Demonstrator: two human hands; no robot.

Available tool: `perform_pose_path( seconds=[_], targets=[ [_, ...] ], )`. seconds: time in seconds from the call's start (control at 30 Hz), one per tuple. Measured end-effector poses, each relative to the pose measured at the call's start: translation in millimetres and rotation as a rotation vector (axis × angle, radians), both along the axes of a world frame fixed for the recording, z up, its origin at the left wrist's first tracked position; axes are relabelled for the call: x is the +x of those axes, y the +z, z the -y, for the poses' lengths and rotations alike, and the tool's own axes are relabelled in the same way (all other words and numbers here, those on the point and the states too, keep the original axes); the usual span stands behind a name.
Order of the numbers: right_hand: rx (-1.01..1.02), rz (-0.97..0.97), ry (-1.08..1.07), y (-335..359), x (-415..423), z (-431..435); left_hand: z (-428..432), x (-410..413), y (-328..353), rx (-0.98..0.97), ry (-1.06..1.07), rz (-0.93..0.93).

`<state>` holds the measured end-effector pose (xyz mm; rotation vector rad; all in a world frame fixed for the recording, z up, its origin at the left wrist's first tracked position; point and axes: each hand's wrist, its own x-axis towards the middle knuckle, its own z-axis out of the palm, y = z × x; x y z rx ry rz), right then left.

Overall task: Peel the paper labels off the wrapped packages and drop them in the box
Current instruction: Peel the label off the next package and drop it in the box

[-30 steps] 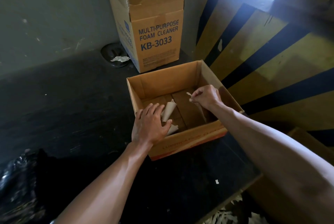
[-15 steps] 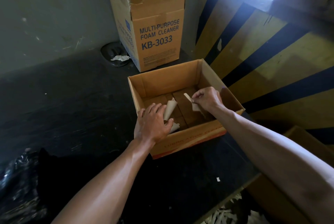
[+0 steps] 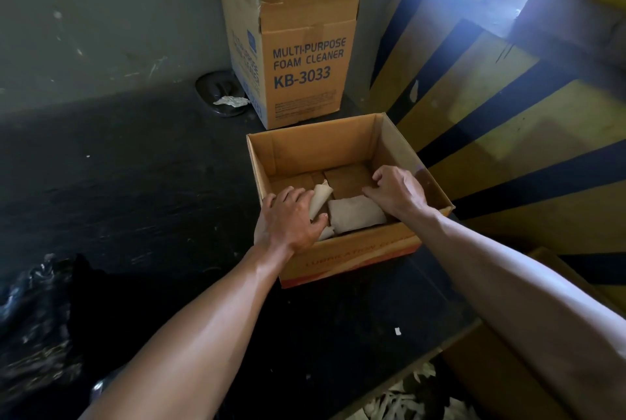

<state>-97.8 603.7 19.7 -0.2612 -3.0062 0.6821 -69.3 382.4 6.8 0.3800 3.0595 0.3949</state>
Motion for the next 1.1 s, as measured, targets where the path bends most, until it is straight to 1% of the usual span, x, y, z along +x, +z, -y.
perform_pose_path(
  seconds=[0.03, 0.1, 0.17, 0.23, 0.33, 0.43, 0.53, 0.63, 0.73, 0.83, 0.97, 1.1],
  targets=[
    [0.055, 0.000, 0.017, 1.3, 5.1, 0.9, 0.1, 0.6, 1.3, 0.001, 0.002, -0.004],
    [0.092, -0.003, 0.020, 3.2, 15.4, 4.0, 0.5, 2.3, 5.2, 0.011, -0.005, -0.005],
    [0.101, 0.008, 0.002, 4.9, 23.4, 8.4, 2.2, 3.8, 11.3, 0.042, -0.036, 0.018],
    [0.126, 0.018, 0.006, 6.5, 28.2, 12.7, 7.6, 4.3, 18.1, 0.125, -0.051, 0.058],
    [0.106, 0.013, -0.043, 13.9, 28.3, 14.6, 23.0, 0.8, 31.0, 0.195, -0.018, 0.020],
    [0.145, 0.018, -0.002, 26.9, 27.9, 25.7, 55.1, -4.6, 47.4, 0.143, -0.008, -0.085],
    [0.093, -0.059, -0.039, 38.5, 24.8, 49.9, 107.0, -4.9, 64.0, 0.074, 0.017, -0.152],
    [0.105, -0.082, 0.002, 50.2, 25.8, 95.3, 171.4, -0.8, 75.5, 0.022, 0.075, -0.168],
    [0.104, -0.152, 0.067, 63.1, 34.6, 155.7, 241.6, 11.2, 82.2, 0.010, 0.146, -0.180],
    [0.075, -0.109, 0.145, 70.9, 40.4, 224.0, 311.7, 31.3, 82.2, 0.014, 0.240, -0.172],
    [0.047, -0.111, 0.246, 62.1, 48.6, 319.7, 399.5, 63.2, 65.9, 0.007, 0.357, -0.119],
    [0.054, -0.080, 0.314, 40.2, 58.6, 399.4, 467.7, 97.3, 44.7, 0.032, 0.451, -0.058]
  ],
)
